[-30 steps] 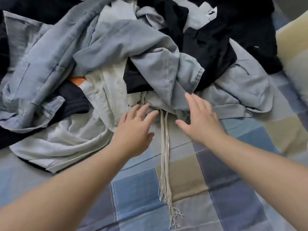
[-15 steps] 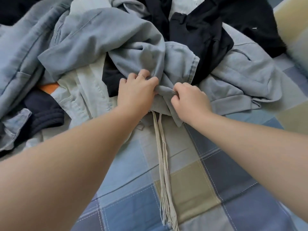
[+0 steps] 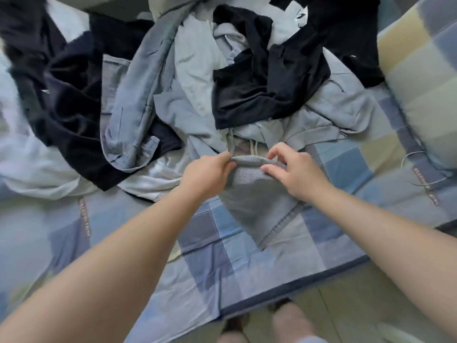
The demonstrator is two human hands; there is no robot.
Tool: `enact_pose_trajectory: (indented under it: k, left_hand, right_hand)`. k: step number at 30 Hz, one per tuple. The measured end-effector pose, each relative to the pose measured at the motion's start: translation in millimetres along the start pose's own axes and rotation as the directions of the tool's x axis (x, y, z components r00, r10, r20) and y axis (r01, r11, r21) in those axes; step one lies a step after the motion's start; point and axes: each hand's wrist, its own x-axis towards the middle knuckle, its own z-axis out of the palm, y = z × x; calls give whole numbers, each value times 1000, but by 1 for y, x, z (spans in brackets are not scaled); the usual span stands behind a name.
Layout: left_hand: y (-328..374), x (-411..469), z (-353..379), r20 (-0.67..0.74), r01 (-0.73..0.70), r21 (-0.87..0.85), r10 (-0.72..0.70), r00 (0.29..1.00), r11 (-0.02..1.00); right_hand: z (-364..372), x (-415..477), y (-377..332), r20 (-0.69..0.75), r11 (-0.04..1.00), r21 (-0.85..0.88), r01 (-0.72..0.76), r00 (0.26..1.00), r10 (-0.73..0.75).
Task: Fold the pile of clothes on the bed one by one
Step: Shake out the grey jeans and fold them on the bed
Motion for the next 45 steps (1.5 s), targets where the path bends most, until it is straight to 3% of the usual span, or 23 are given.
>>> enact_pose_trajectory:
  k: [2, 5, 8, 11, 13, 14, 18, 23, 26, 28, 30, 38, 42, 45]
  left_hand:
    - [5, -65, -30, 15, 51, -56, -50, 999, 997]
    - [14, -153, -70, -2, 140, -220, -144, 990, 965]
    - [14, -216, -103, -34, 174, -493, -219, 975, 852]
    - [10, -261, -123, 56, 224, -628, -244, 968, 745]
    - [6, -284, -127, 140, 274, -575, -238, 961, 771]
    - [5, -293, -127, 153, 278, -554, -232, 961, 785]
    - [15, -327, -131, 56, 135, -610, -128, 990, 781]
    - [53, -333, -143, 43, -75, -596, 125, 991, 799]
    - [76, -321, -149, -118, -230, -445, 198, 973, 866]
    - [96, -314, -153, -122, -297, -433, 271, 955, 851]
    - [118, -307, -153, -64, -264, -478, 267, 962, 838]
    - [184, -254, -120, -5, -186, -235, 190, 982, 954]
    - [231, -239, -111, -8, -219, -122, 219, 976, 968]
    - [262, -237, -107, -49, -215, -250, 210, 977, 944]
  right_hand:
    - [-17, -45, -39, 106, 995, 91, -28, 994, 18]
    - [-34, -104, -86, 265, 999, 23, -27, 964, 20]
    - [-41, -156, -112, 202, 976, 198, -91, 978, 50]
    - [-33, -204, -137, 155, 754, 629, -188, 981, 115]
    - [-30, -226, -159, 154, 638, 744, -197, 980, 122]
    - [-33, -233, -170, 124, 628, 759, -169, 986, 116]
    - [-64, -259, -221, -8, 692, 722, 27, 999, -31]
    - [-109, -291, -263, -83, 649, 732, 205, 973, -214]
    - [-137, -307, -258, -161, 628, 728, 274, 959, -233]
    - [-155, -316, -244, -213, 621, 722, 305, 952, -219]
    - [-175, -324, -227, -262, 613, 727, 310, 950, -169]
    - [-253, -351, -133, -383, 526, 796, 300, 922, 54]
    - [-290, -344, -77, -460, 606, 746, 274, 871, 173]
    - [-309, -324, -26, -634, 777, 595, 205, 714, 297]
